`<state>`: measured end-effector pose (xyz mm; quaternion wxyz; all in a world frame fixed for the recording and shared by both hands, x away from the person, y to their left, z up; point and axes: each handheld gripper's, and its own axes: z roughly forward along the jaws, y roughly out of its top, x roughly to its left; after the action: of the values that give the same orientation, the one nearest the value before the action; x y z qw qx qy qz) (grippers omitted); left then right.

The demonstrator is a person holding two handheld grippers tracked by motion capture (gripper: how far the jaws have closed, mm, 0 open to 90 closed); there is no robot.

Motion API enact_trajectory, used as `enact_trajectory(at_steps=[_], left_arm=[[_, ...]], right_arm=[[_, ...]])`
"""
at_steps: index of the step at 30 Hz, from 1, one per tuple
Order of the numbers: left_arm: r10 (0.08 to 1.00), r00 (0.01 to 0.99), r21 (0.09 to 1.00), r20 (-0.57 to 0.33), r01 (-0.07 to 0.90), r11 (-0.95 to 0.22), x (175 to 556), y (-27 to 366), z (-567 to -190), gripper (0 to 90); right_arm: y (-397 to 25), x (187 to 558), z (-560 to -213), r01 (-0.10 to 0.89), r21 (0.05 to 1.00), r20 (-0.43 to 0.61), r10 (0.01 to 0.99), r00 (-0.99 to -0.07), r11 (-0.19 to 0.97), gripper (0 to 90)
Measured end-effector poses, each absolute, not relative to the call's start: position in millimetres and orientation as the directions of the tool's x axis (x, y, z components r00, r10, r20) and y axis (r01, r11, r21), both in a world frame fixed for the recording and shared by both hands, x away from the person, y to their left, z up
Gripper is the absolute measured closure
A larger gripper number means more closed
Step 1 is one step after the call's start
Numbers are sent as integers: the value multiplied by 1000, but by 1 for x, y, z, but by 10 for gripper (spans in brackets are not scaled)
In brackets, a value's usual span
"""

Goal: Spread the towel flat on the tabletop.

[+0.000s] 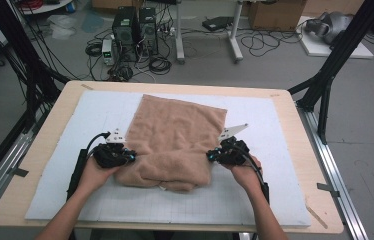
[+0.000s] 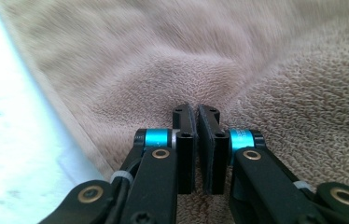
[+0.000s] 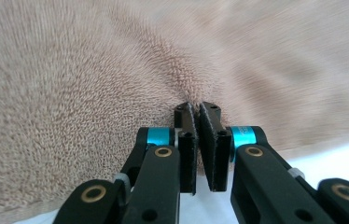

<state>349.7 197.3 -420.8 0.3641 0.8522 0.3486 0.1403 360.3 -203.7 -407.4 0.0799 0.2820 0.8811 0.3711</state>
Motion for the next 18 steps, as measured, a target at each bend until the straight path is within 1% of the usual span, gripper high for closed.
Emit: enact_trajectory(at_steps=[2,6,9,12,14,15,18], left_arm=[[720,693,745,-33,497,-444,358,201,-415,855],[756,654,771,-22,492,-404,380,196,-406,855],[779,627,763,-27,516,-389,399,192,-408,854],[788,614,736,-54,558,-384,413,191,-417,843],[792,607,727,-70,575,-377,416,194,-420,801],[792,606,727,-74,577,-374,415,195,-420,761],[784,615,740,-79,564,-368,409,199,-412,671]], right_arm=[[-210,368,-397,441,716,57,584,-810,541,870],[-214,391,-386,458,712,35,625,-780,532,872],[-213,409,-390,484,689,16,656,-755,540,873],[-211,420,-401,522,665,45,669,-742,534,872],[-209,423,-409,537,643,52,668,-743,547,869],[-209,423,-410,541,641,60,667,-742,545,864],[-209,419,-403,510,669,48,653,-756,542,819]])
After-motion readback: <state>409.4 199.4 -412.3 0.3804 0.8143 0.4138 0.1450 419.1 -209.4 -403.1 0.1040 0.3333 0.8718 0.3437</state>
